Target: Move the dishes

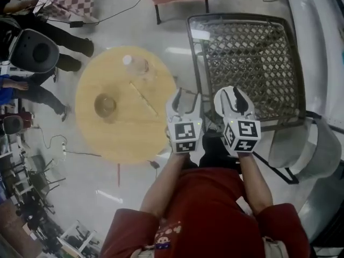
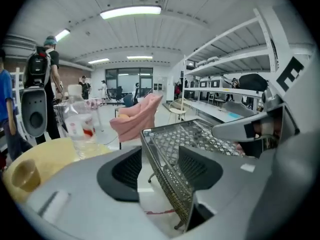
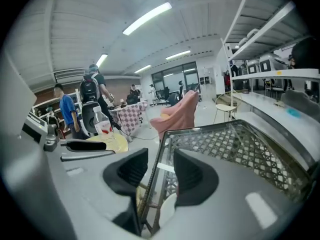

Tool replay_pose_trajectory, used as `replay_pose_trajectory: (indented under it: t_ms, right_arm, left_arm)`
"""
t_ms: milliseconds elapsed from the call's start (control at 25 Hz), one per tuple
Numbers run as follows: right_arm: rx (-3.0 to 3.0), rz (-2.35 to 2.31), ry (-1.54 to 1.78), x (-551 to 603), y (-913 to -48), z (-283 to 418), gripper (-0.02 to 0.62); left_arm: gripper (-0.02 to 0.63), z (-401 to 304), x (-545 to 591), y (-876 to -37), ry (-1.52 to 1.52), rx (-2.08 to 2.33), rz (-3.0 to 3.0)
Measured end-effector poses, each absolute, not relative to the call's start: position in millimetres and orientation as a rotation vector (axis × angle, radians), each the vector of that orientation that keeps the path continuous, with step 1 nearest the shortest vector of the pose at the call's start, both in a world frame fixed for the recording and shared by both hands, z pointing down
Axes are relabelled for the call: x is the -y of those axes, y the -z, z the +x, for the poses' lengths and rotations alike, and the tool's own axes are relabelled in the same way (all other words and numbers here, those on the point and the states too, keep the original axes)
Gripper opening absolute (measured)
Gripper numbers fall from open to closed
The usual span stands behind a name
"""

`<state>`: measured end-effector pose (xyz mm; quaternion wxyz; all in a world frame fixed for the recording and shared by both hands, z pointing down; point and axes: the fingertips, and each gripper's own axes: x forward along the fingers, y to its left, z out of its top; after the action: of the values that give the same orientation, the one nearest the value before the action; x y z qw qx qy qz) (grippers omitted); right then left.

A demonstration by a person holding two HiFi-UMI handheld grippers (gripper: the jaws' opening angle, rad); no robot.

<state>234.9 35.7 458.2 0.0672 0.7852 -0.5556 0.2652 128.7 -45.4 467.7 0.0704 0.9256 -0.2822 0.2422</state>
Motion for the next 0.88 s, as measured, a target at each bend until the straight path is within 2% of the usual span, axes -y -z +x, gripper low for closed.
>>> replay_pose_trajectory:
  t_ms: [240, 560, 880]
  right_arm:
    - [1.815, 2.331, -0.648, 12.3, -427.7, 180.4, 0.156]
    - [2.053, 2.247, -0.436, 13.7, -387.2, 132.3, 0.156]
    - [2.217, 2.127, -0.247, 47.7, -355.8, 57.6, 0.156]
  left_arm:
    - [0.244, 65.3, 87.9, -431.6, -0.561, 1.013, 2.814]
    - [0.244, 16.5, 76.7, -371.1, -0.221, 1.189, 2.88]
    - [0.238, -60.5, 89.1, -340.1, -0.055, 1.299, 2.913]
